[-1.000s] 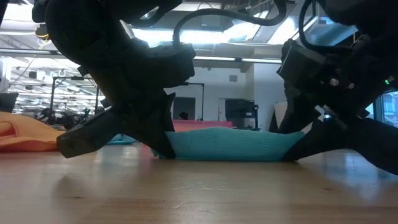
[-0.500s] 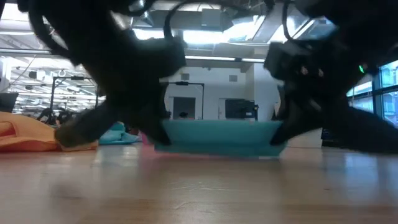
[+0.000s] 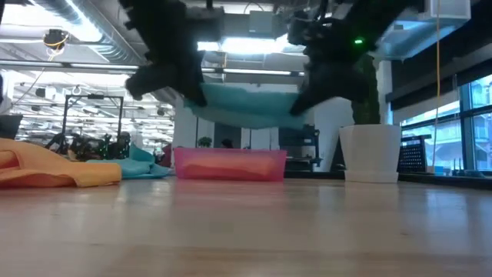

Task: Roll microfiber towels into tight, uniform cylinder then place into a basket
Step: Put the rolled bottom blue towel into the red bin

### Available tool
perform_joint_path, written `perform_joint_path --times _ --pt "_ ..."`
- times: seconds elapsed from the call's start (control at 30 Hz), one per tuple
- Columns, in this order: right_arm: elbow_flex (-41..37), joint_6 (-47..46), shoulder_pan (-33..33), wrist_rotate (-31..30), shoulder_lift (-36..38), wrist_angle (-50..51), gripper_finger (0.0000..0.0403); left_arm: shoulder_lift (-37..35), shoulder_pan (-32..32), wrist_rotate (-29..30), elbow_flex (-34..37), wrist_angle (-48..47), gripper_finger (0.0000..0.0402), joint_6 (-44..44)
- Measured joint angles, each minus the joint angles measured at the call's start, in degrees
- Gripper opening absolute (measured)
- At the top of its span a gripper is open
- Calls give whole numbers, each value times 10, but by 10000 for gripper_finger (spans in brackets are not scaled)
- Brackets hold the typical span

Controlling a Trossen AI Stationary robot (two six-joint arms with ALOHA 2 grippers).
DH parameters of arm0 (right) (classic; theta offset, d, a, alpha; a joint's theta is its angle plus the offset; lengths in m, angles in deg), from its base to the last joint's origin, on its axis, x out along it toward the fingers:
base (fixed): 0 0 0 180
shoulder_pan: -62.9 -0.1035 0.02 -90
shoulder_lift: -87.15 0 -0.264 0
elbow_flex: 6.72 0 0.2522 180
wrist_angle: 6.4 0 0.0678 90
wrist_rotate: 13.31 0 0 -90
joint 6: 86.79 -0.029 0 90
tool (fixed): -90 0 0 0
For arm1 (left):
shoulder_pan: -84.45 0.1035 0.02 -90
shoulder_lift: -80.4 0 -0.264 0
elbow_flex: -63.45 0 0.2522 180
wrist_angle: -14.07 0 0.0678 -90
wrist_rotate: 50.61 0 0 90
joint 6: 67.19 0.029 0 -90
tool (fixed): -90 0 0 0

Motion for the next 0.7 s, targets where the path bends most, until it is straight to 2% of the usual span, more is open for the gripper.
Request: perform_joint_path --times 0.2,0.37,0.53,0.7 --pt "-14 112 137 56 24 -90 20 -30 123 -15 -1 -14 0 75" --pt "-15 159 237 123 13 -154 20 -38 234 -77 -1 18 0 139" --pt "-14 194 302 170 -8 -233 20 -38 330 -150 -1 63 0 209" --pt "-11 226 349 212 -54 -281 20 -37 401 -215 0 96 0 245"
